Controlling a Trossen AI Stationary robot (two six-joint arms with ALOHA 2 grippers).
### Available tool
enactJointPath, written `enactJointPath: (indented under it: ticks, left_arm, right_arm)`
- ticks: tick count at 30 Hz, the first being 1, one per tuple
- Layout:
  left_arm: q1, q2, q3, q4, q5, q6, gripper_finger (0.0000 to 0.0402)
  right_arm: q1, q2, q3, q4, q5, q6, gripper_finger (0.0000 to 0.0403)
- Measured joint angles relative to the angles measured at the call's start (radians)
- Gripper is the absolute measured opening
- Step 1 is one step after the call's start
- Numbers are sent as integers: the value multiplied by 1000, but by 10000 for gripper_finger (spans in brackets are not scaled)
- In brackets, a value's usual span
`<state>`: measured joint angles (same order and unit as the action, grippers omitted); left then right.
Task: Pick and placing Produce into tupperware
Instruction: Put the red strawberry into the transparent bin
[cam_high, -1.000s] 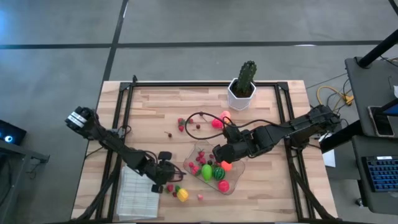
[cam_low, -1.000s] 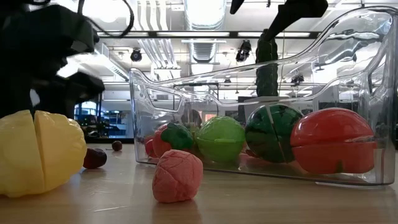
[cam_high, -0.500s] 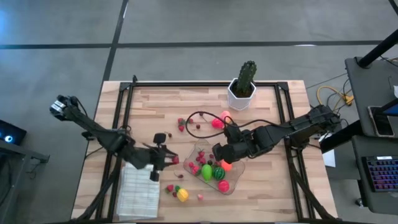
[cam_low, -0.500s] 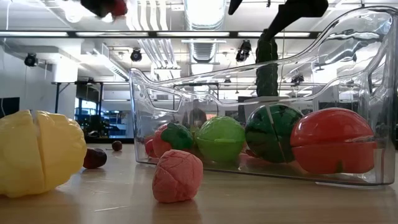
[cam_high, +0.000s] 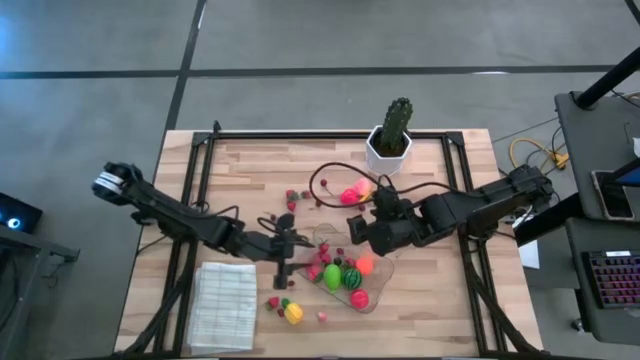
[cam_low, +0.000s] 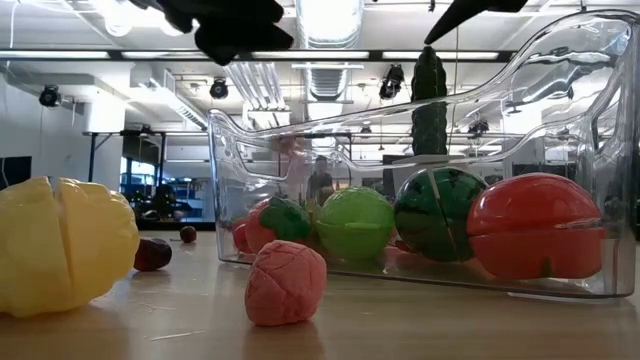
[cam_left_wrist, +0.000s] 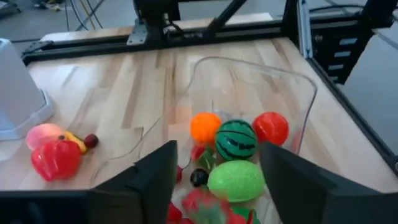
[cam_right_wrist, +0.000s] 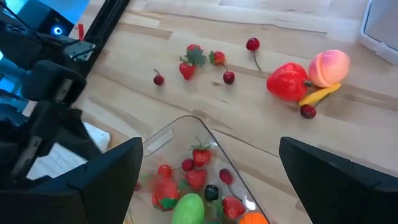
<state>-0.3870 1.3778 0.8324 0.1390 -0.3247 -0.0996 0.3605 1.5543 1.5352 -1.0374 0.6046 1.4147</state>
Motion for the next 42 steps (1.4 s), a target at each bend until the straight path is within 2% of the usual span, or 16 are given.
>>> enactJointPath:
  ticks: [3,6,12,19,22,27,31,34,38,42]
  left_arm:
    - [1,20,15,-6,-13,-10,250]
    - [1,-5,38,-112,-20,-26,275]
    - [1,-137,62,-421,-22,-132,283]
    - [1,-284,31,-681,-25,-378,283]
    - [0,-323,10,-745,-22,-455,283]
    - [-1,-364,-36,-751,-8,-498,283]
    - [-1,-368,-56,-758,10,-497,283]
    - [-1,-359,-56,-747,81,-487,283]
    - [-6,-329,-59,-745,262,-413,283]
    - [-41,-283,-74,-745,328,-356,283]
  right_arm:
    - [5,1,0,-1,-1,12,370]
    - [8,3,0,-7,-2,18,370]
    - [10,4,0,-28,-13,18,370]
    - [37,13,-10,-82,-227,79,370]
    - [93,32,-10,-60,-270,145,370]
    - [216,66,-11,63,-269,311,370]
    - [300,128,-10,246,-269,402,370]
    - [346,177,-10,345,-269,466,370]
    - [395,235,-11,372,-267,574,370]
    - [440,288,-5,375,-272,678,370]
